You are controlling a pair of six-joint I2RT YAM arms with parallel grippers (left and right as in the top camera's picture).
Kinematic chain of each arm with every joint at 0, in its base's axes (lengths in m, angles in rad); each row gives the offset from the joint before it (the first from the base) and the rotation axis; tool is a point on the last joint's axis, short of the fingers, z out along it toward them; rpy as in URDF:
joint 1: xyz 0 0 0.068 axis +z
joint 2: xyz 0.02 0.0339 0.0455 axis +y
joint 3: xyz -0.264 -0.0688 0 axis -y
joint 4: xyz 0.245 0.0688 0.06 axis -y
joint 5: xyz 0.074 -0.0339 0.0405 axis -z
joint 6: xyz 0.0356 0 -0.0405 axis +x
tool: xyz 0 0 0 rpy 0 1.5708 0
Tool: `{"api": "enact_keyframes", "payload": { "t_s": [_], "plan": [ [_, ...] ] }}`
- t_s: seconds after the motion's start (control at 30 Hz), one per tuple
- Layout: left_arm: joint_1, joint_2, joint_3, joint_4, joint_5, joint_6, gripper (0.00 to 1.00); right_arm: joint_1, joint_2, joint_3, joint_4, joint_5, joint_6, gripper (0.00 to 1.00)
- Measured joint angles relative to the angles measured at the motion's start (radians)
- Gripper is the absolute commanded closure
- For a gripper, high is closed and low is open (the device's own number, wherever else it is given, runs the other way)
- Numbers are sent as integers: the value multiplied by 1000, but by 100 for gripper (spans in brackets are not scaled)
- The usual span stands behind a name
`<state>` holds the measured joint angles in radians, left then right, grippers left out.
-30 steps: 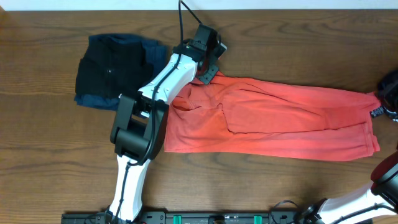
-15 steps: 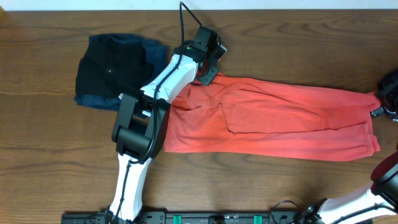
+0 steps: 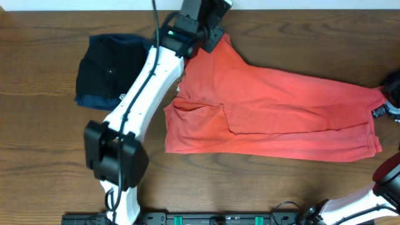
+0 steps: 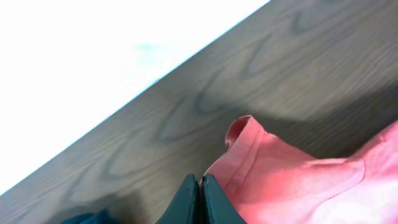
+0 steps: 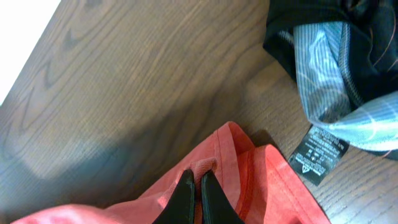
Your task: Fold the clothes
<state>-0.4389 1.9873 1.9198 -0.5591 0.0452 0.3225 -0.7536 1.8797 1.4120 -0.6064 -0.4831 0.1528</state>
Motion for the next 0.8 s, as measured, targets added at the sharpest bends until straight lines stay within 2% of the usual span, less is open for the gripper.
{"api": "enact_keyframes", "payload": {
  "t_s": [0.43,0.57,0.7,0.77,0.8],
  "plan": [
    [0,1,-4,-335,9,-4,94,-26,0,0,83,-30,0,99],
    [0,1,-4,-450,98,-7,93,-40,0,0,85,-45,0,99],
    [0,1,-7,-583,251,-11,83,-43,0,0,85,-50,0,98],
    [-2,1,-17,-617,303,-10,64,-43,0,0,85,-53,0,98],
    [-4,1,-24,-624,320,-11,61,-43,0,0,85,-54,0,98]
  ]
}}
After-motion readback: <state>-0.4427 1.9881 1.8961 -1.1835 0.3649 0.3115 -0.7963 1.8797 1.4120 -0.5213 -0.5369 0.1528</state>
